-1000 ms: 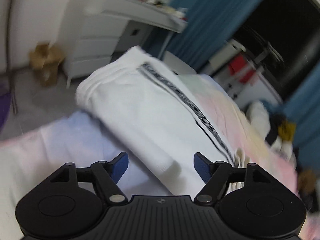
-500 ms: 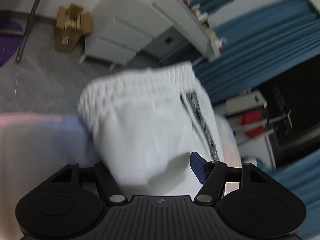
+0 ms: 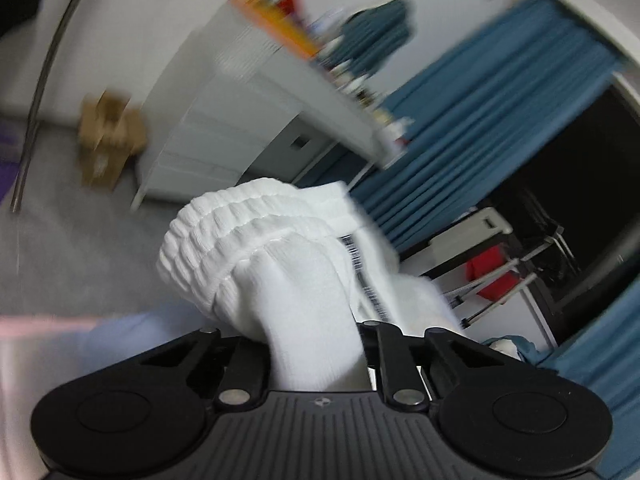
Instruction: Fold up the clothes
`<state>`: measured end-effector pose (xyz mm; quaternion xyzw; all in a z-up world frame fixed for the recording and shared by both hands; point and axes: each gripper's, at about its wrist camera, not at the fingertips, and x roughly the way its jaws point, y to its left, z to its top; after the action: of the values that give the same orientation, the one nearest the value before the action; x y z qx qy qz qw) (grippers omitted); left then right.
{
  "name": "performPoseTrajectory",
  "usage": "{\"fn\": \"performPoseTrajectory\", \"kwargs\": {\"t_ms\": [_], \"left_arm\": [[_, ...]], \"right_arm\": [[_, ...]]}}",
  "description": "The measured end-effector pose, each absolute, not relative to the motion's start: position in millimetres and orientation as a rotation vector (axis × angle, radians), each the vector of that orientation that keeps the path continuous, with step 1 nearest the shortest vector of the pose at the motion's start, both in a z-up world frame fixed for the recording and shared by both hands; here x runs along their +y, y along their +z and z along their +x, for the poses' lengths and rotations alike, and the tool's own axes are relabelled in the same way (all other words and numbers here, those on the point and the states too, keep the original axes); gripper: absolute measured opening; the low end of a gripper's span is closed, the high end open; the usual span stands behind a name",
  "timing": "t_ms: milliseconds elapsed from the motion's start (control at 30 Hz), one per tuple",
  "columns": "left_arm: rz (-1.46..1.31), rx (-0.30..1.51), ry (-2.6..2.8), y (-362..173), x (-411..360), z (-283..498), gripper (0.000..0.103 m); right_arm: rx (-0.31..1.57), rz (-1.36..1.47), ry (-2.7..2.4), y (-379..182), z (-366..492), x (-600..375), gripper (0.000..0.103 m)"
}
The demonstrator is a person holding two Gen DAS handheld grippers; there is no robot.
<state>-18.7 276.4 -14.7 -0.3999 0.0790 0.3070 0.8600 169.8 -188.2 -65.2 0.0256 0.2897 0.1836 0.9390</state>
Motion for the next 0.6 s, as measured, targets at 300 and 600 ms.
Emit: {"fn": "performPoseTrajectory", "kwargs": {"t_ms": [300, 600], "left_arm": [[-0.507, 0.046, 0.483, 100, 134, 24, 0.015], [-0.138, 0.101, 0.264, 91, -67, 90, 0.015]], "right_arm": [[0.555, 0.261, 0.366, -30, 172, -237, 0.072], [0.503, 0.502, 0.302, -7, 183, -315, 0.074]]}}
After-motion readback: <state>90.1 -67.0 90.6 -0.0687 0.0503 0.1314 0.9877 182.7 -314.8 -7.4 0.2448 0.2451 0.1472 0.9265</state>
